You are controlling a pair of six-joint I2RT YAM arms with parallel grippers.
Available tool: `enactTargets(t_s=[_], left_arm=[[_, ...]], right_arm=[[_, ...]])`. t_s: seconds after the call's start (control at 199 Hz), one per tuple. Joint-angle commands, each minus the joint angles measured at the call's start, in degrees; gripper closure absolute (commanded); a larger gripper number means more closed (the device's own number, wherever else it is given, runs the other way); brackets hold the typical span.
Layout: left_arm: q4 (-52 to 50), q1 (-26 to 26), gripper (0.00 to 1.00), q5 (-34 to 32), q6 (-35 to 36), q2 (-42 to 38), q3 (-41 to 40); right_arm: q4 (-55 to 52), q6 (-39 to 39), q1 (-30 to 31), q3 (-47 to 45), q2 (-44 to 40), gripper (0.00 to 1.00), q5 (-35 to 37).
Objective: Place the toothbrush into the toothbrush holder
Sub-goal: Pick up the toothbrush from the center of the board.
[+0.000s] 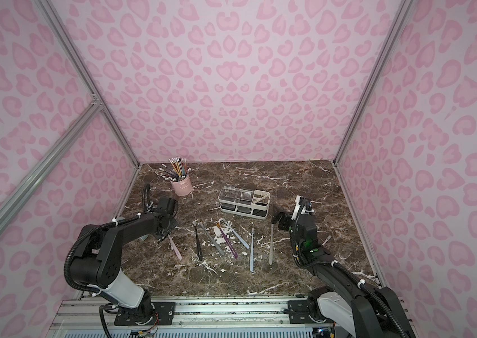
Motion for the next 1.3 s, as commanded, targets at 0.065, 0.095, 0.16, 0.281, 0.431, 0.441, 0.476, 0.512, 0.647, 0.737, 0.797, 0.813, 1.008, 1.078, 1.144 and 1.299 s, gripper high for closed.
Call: enactTargets(t_s=[0.065,0.095,0.16,0.281,0.431,0.441,0.476,0.512,0.647,0.737,0.797,0.813,1.008,1.078,1.144,1.299], left_arm=[[-3.25,-0.13,0.75,5.98,-0.33,0.97,-0.47],[-3.35,-0.13,0.75,5.97,-0.30,0.96,-0.46],[-3.46,-0.12,0.76,5.94,-0.14,1.02,-0.31],[-3.61,-0.12,0.78,5.75,0.03,0.87,0.08],[-4.12,-0.10,0.82,5.36,0.30,0.55,0.63],[-4.15,-0.12,0.82,5.35,0.33,0.50,0.65],[-4.18,-0.12,0.82,5.23,0.32,0.46,0.77],[-4.33,-0.08,0.82,5.11,0.42,0.45,0.98],[-4.64,-0.08,0.83,4.90,0.62,0.19,1.50],[-5.05,-0.13,0.85,4.66,0.89,-0.16,2.01],[-5.49,-0.10,0.86,4.54,0.95,-0.59,2.35],[-5.65,-0.11,0.87,4.43,1.02,-0.72,2.53],[-6.95,-0.19,0.92,2.83,1.53,-2.87,3.17],[-7.03,-0.33,0.92,2.64,1.72,-3.33,2.98],[-7.21,-0.64,0.96,2.23,1.80,-3.51,2.94],[-8.24,-1.85,0.98,1.14,2.19,-4.65,3.71]], right_arm=[[0.89,-0.10,0.08,1.01,0.07,0.00,0.45],[0.91,-0.10,0.10,1.05,0.19,0.00,0.43],[0.90,-0.11,0.09,1.13,0.29,0.00,0.47],[0.83,-0.08,0.17,1.26,0.75,0.00,0.20],[0.69,-0.18,0.14,1.58,1.25,0.00,-0.35],[0.68,-0.17,0.19,1.58,1.32,0.00,-0.41],[0.72,-0.21,0.24,1.61,1.47,0.00,-0.54],[0.72,-0.19,0.32,1.73,1.62,0.00,-0.58],[0.57,-0.27,0.43,1.96,2.10,0.00,-0.94],[0.65,-0.33,0.51,2.18,2.53,0.00,-1.27],[0.71,-0.48,0.66,2.38,3.06,0.00,-1.96],[0.78,-0.54,0.73,2.40,3.15,0.00,-2.26],[1.69,-2.44,2.37,4.12,6.30,0.00,-7.33],[2.01,-3.36,3.48,5.08,7.90,0.00,-9.53],[2.35,-4.18,4.53,6.01,9.51,0.00,-12.41],[3.50,-5.22,6.18,8.91,14.82,0.00,-23.71]])
